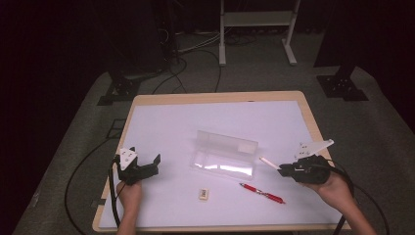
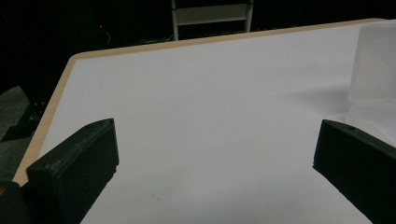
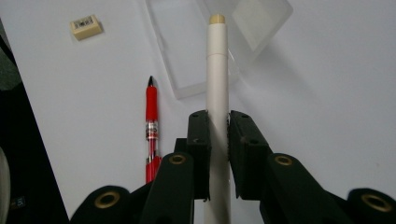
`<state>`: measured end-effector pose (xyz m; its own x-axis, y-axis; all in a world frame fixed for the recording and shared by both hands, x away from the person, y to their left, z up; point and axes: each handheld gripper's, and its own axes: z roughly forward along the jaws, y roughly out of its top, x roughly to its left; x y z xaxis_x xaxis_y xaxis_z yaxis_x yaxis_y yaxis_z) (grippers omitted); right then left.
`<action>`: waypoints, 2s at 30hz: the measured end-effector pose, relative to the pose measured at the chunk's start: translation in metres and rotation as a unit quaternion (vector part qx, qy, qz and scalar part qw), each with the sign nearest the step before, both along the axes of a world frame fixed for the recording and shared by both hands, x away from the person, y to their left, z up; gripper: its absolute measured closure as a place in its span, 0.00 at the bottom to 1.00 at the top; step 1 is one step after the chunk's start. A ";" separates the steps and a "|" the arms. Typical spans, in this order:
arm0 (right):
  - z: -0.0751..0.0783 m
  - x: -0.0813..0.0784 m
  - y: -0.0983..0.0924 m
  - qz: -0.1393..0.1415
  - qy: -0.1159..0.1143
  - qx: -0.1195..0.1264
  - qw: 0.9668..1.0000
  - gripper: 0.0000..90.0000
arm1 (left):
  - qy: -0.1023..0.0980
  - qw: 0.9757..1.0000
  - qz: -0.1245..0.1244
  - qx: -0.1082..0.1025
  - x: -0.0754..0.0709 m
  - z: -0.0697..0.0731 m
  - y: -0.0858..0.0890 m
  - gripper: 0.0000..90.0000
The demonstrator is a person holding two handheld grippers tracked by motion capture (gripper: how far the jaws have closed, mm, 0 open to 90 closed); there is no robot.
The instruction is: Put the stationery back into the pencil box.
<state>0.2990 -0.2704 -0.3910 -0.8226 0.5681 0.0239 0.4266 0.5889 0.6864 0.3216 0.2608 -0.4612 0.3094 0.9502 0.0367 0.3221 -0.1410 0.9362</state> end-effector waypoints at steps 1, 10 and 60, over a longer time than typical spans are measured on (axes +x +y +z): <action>0.002 0.001 0.001 0.002 0.001 0.003 1.000 0.87 | 0.000 1.000 0.000 0.001 0.000 0.000 0.000 0.00; 0.014 0.007 0.015 0.021 -0.003 0.007 1.000 0.87 | 0.000 1.000 0.000 0.001 0.000 0.000 0.000 0.00; 0.026 0.049 0.091 0.097 0.002 -0.013 0.995 0.87 | -0.003 1.000 -0.001 0.002 0.000 0.000 0.000 0.00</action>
